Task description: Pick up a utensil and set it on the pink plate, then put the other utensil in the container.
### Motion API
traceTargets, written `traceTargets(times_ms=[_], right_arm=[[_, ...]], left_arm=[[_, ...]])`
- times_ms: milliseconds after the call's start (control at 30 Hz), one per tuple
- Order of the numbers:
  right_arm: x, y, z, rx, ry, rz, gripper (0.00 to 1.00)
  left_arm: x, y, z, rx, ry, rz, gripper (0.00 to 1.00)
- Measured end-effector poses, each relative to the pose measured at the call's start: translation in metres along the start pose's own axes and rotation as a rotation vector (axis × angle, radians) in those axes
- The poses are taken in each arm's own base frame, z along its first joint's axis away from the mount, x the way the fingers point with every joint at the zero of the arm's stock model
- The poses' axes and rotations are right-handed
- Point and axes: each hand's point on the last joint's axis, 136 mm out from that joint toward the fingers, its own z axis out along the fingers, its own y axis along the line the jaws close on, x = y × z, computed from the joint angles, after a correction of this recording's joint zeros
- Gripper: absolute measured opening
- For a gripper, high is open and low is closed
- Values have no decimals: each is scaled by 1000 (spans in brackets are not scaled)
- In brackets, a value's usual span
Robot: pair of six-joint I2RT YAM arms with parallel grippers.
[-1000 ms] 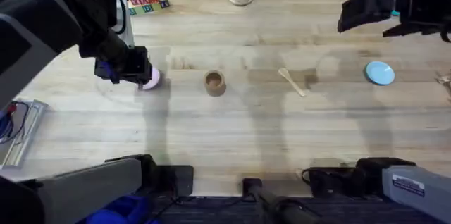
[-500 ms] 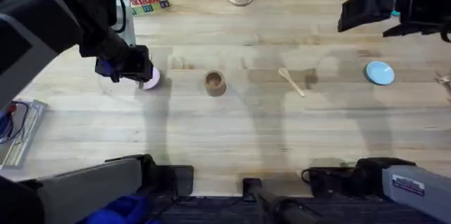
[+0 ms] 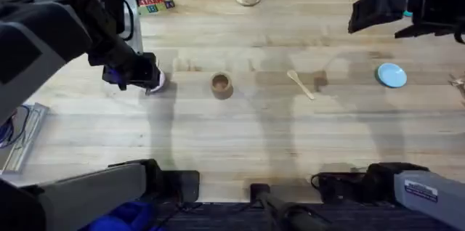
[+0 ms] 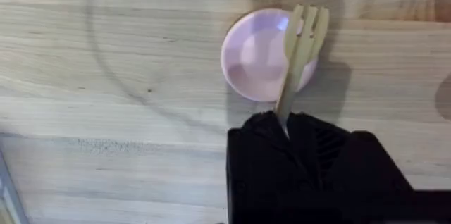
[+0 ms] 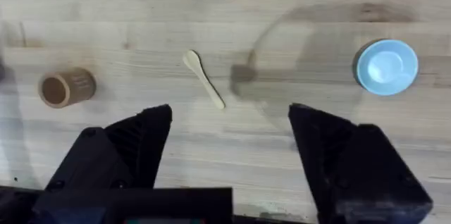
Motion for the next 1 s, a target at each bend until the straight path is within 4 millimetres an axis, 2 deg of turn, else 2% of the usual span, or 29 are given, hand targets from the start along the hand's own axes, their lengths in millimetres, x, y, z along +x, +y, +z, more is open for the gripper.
traceTargets(times_ms=[500,833,933,1000], right_arm=[[0,0,0,0,0,0,996],[0,0,0,0,0,0,996],[0,0,0,0,0,0,996],[0,0,0,0,0,0,996]], left_arm=[[9,-2,13,3,13,4,42],[6,-2,14,2,-3,4,42],[6,-2,14,2,0,4,80],[7,-2,14,2,1,6,157]])
